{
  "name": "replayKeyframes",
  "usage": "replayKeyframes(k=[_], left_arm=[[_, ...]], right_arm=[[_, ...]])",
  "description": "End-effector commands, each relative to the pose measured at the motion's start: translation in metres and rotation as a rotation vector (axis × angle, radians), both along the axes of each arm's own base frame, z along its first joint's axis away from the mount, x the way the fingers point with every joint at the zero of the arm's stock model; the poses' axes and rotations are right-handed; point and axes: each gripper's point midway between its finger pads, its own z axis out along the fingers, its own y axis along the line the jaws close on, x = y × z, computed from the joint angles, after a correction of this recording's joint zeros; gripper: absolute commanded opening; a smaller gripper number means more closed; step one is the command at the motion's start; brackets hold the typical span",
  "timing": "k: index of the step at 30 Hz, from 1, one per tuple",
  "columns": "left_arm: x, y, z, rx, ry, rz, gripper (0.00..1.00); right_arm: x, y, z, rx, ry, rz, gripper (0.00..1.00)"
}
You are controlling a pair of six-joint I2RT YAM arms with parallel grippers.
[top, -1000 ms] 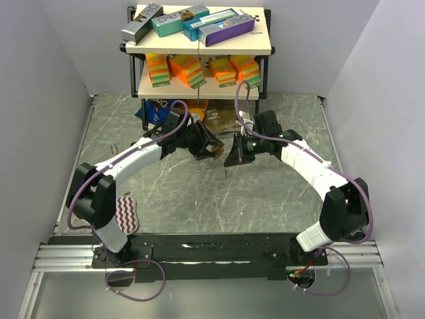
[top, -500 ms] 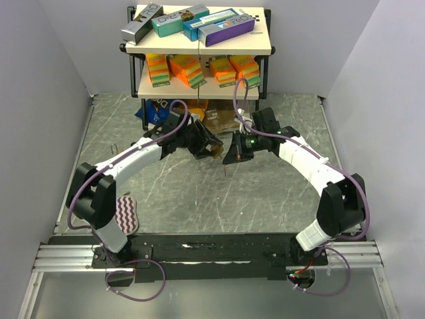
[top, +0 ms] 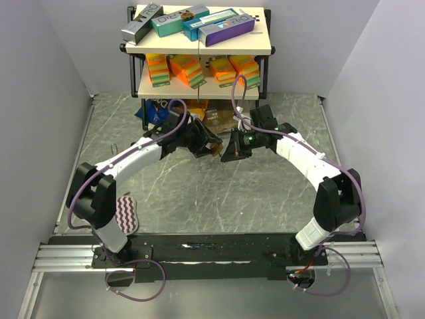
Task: Unlock with the key
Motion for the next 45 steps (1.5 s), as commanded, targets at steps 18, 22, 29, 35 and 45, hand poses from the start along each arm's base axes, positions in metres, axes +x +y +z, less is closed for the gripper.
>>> replayKeyframes(k=[18, 22, 29, 35, 45], left_arm=[[-0.020, -0.038, 0.047, -0.126, -0.049, -0.151, 0.01], [-0.021, -0.037, 0.049, -0.133, -0.058, -0.156, 0.01], [-0.026, -0.039, 0.060, -0.175, -0.098, -0.184, 0.01], [-0.034, -0.048, 0.066, -0.222, -0.127, -0.249, 0.01], [-0.044, -0.049, 0.094, -0.296, -0.247, -0.311, 0.01]], right_arm=[[0.084, 0.024, 0.051, 0.084, -0.269, -0.115, 0.00], [0.089, 0.022, 0.054, 0.101, -0.274, -0.135, 0.00], [0.097, 0.000, 0.058, 0.134, -0.273, -0.219, 0.00], [0.105, -0.010, 0.064, 0.159, -0.297, -0.247, 0.00], [0.097, -0.014, 0.085, 0.270, -0.317, -0.207, 0.00]])
